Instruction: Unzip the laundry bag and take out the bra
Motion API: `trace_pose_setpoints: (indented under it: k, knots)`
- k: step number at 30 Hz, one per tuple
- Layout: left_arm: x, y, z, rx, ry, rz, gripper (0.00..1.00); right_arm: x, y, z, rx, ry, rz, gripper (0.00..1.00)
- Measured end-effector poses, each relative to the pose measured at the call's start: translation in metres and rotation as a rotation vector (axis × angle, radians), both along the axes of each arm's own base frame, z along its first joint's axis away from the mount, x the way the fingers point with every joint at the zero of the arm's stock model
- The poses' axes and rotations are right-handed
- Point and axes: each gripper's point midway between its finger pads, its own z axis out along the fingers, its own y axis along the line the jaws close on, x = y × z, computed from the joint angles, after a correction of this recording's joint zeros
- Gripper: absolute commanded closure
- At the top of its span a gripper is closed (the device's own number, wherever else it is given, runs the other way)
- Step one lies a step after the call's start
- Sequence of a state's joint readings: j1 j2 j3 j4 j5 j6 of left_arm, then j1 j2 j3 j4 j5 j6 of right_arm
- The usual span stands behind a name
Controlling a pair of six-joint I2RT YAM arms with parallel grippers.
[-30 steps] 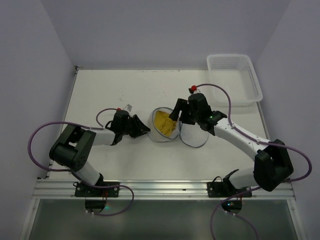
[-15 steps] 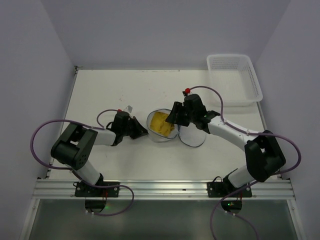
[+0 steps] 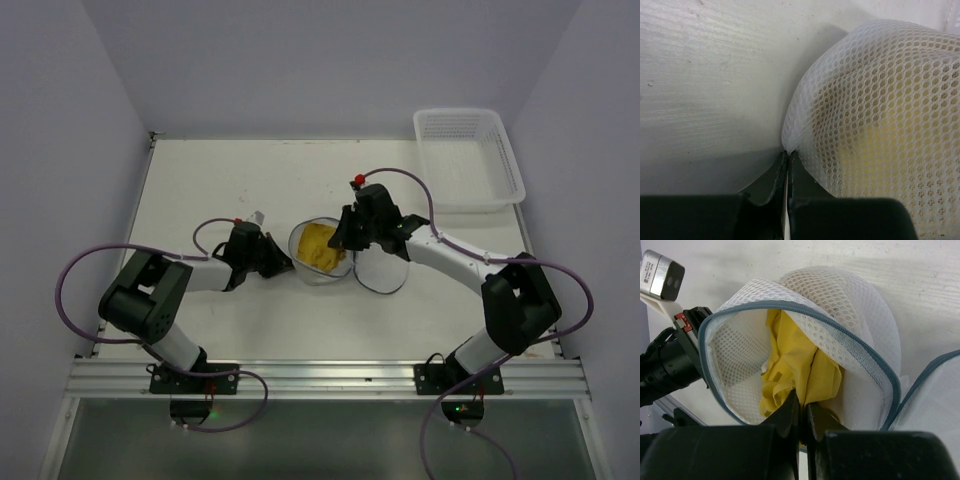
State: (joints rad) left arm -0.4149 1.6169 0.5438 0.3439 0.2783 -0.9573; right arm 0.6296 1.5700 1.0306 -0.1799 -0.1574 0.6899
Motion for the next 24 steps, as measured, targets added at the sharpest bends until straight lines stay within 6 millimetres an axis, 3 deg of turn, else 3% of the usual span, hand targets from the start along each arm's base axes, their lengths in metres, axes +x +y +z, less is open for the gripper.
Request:
trace_pose_setpoints:
  k: [5, 14, 20, 24]
  knots:
    - [0.001, 0.005, -0.001, 0.029, 0.015, 0.023, 1.00, -0.007, 0.001, 0.033, 0.015, -0.041, 0.060, 1.00]
    - [0.003, 0.010, -0.001, 0.062, 0.037, 0.045, 1.00, -0.030, -0.014, 0.158, 0.165, -0.231, 0.224, 1.00]
    - [0.004, 0.011, 0.000, 0.076, 0.046, 0.053, 1.00, -0.033, -0.044, 0.241, 0.239, -0.361, 0.261, 1.00]
    - [0.003, 0.012, 0.000, 0.079, 0.052, 0.053, 1.00, -0.009, -0.093, 0.282, 0.222, -0.467, 0.104, 1.00]
